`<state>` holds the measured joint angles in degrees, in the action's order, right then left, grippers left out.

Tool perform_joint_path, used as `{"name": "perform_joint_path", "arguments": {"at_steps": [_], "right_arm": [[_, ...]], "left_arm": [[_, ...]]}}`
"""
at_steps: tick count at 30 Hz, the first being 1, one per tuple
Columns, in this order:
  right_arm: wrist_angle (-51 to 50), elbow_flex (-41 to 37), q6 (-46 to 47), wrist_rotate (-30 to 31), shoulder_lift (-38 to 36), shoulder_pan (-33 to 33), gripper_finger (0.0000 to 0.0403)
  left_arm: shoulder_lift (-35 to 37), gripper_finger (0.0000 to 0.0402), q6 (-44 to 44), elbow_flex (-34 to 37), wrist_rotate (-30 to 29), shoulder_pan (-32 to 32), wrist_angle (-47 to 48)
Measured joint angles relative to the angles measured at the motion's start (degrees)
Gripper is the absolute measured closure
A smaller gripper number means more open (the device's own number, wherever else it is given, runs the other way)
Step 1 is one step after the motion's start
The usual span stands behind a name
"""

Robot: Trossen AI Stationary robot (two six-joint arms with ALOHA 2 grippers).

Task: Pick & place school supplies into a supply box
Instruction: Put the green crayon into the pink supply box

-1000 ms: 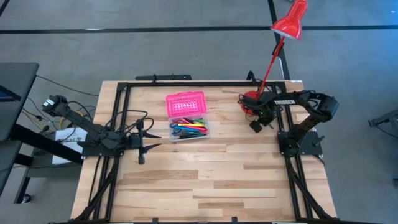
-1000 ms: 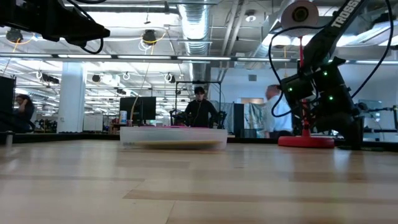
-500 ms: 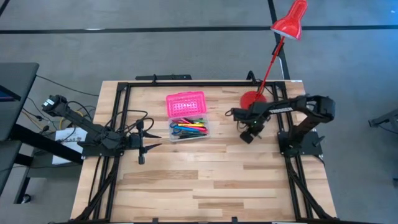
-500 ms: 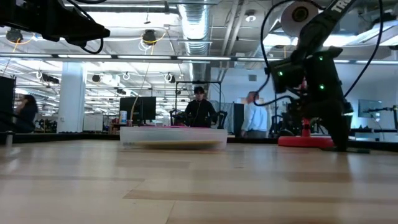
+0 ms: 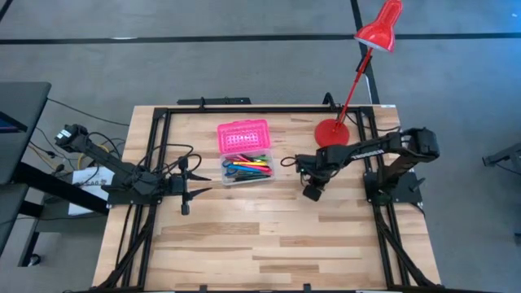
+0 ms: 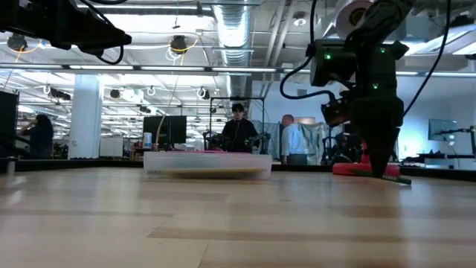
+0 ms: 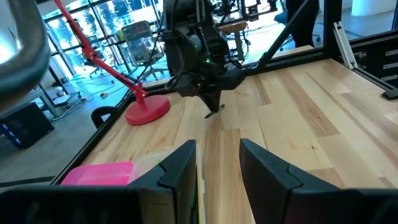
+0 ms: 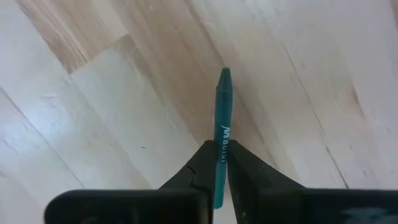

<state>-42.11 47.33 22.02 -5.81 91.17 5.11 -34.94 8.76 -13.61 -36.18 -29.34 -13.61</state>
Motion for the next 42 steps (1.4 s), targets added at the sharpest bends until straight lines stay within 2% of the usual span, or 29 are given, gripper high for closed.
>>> {"name": "perform_joint_path", "arguments": {"at_steps": [10, 21, 31, 42], "right_arm": [[3.74, 0.02, -0.11, 1.25, 0.18, -0.55, 0.0389], [5.09, 0.82, -3.00, 1.25, 6.79, -0.59, 0.0364], [6.21, 0.02, -4.47, 4.81, 3.14, -2.18, 0.0396], [5.52, 1.44, -9.77, 5.25, 3.21, -3.50, 0.0399]], "left_arm": [[-0.02, 0.0283, 0.02, 0.00, 0.00, 0.02, 0.00], [-0.02, 0.0283, 0.02, 0.02, 0.00, 0.02, 0.17], [-0.02, 0.0283, 0.02, 0.01, 0.00, 0.02, 0.20], [-0.02, 0.0283, 0.07, 0.00, 0.00, 0.02, 0.21]]}}
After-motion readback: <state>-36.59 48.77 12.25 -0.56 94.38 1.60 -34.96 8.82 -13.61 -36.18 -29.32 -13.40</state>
